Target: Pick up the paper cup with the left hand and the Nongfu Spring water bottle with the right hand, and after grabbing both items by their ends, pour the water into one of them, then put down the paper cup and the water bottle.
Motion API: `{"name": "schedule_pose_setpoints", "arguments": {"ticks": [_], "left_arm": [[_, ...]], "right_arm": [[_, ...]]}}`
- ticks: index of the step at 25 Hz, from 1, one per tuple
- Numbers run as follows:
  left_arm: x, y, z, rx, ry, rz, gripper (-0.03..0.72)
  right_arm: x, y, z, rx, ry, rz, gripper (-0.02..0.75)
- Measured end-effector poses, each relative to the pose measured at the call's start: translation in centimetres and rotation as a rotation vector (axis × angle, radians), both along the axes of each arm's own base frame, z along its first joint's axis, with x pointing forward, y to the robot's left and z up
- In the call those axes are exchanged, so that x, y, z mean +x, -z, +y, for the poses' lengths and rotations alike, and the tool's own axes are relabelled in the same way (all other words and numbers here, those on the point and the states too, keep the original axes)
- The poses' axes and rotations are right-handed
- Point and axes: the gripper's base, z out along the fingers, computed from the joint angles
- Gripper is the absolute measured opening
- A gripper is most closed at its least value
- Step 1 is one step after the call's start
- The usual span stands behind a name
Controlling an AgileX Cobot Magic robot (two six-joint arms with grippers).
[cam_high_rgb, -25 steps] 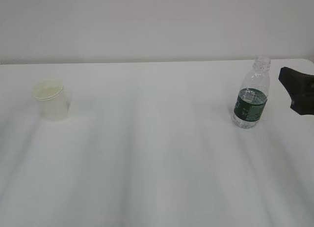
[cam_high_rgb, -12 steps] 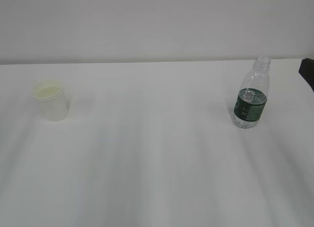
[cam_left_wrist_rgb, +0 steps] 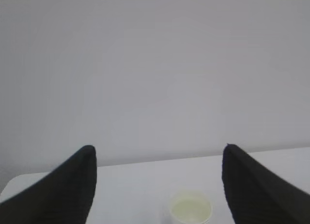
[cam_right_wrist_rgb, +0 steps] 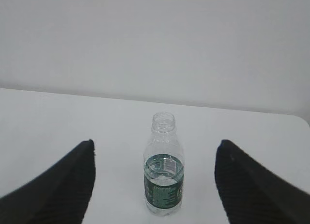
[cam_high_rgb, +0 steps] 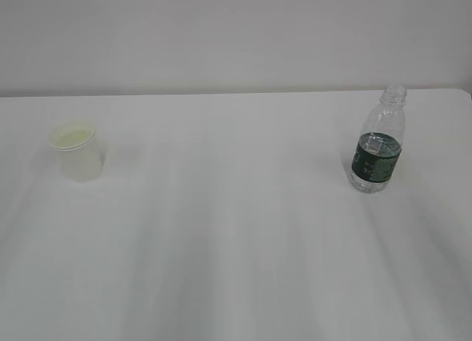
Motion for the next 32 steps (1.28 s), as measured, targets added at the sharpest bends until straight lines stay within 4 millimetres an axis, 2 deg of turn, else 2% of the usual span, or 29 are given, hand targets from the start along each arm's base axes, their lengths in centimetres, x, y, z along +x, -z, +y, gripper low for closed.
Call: {"name": "schedule_pose_setpoints", "arguments": {"ticks": [8,14,17,21,27,32], "left_arm": [[-0.1,-1.4,-0.1,0.170,-0.036,0.096,0.557],[-0.2,-1.0,0.0,0.335,-0.064,0.159,0.552],[-0.2,-0.9,-0.1,0.356,-0.061,0.174,0.550],[-0.4,-1.5,0.1,0.219,-0.096,0.219,0.547],[-1.9,-5.0,0.8,0.038,-0.181,0.237,0.545],[-3.4,-5.5,0.7,0.005,-0.153,0.325,0.545]], "right_arm": [[-0.2,0.1,0.0,-0.003,0.001,0.018,0.576],[-1.0,-0.6,-0.2,0.004,0.001,-0.023,0.575],[-1.2,-0.7,-0.2,0.001,0.001,-0.018,0.575],[-1.3,-0.5,-0.2,-0.005,0.002,0.005,0.575],[-1.3,-0.4,-0.2,-0.008,0.002,0.011,0.575],[-1.3,-0.4,-0.2,-0.009,0.002,0.014,0.575]]}}
